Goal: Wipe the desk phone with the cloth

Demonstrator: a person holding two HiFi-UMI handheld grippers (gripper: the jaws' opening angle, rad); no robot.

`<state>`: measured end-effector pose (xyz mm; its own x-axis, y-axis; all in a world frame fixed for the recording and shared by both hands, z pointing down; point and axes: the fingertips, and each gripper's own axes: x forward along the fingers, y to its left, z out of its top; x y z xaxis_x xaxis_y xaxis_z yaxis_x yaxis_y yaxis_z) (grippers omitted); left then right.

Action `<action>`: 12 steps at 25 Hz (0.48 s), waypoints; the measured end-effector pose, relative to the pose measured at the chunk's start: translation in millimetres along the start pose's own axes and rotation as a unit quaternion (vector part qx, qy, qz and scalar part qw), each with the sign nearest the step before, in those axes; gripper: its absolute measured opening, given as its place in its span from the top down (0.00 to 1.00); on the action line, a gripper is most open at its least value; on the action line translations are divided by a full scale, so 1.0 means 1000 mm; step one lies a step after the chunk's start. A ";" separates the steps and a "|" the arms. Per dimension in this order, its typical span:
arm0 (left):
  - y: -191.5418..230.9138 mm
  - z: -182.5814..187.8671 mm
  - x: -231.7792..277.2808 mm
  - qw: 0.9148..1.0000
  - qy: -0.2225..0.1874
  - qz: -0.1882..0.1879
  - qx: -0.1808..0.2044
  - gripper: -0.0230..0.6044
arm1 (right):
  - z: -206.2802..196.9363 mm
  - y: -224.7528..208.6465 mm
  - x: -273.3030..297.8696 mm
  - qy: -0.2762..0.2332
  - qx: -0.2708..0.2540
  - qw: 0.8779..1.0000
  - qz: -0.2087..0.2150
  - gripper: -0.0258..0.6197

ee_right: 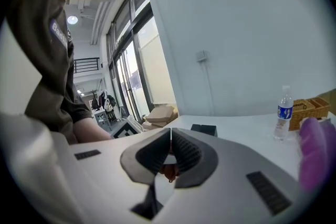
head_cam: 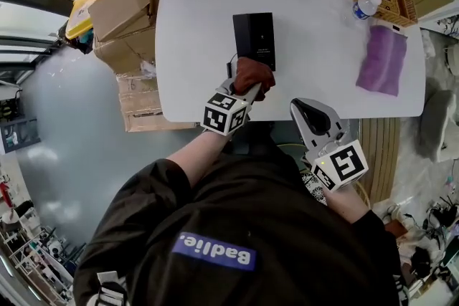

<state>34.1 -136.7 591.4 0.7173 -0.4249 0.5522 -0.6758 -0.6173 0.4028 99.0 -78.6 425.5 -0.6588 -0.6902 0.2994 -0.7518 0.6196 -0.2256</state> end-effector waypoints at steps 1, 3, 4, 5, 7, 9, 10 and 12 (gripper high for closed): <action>-0.002 0.002 -0.012 1.000 -0.006 -0.006 0.005 0.87 | 0.001 0.010 0.000 -0.003 -0.001 1.000 -0.004 0.91; -0.006 0.006 -0.035 1.000 -0.017 -0.018 0.014 0.87 | 0.003 0.031 0.001 -0.009 -0.003 1.000 -0.011 0.91; -0.008 0.007 -0.048 0.999 -0.022 -0.024 0.017 0.87 | 0.004 0.043 0.001 -0.011 -0.004 1.000 -0.015 0.91; -0.010 0.006 -0.061 0.999 -0.027 -0.030 0.020 0.87 | 0.004 0.055 0.001 -0.014 -0.006 1.000 -0.018 0.91; -0.013 0.004 -0.087 0.998 -0.035 -0.042 0.027 0.87 | 0.004 0.078 0.000 -0.022 -0.008 0.999 -0.028 0.91; -0.017 0.003 -0.112 0.997 -0.042 -0.056 0.037 0.87 | 0.003 0.098 0.001 -0.029 -0.010 0.999 -0.040 0.91; -0.019 0.001 -0.124 0.996 -0.044 -0.064 0.043 0.87 | 0.002 0.107 0.002 -0.032 -0.010 0.998 -0.047 0.91; -0.024 -0.004 -0.148 0.994 -0.050 -0.078 0.055 0.87 | 0.001 0.126 0.002 -0.038 -0.011 0.997 -0.060 0.91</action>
<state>-56.6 -56.8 502.8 0.8292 -0.3782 0.4116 -0.5359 -0.7474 0.3927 2.9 -2.5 397.1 -0.5650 -0.7858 0.2516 -0.8251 0.5385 -0.1710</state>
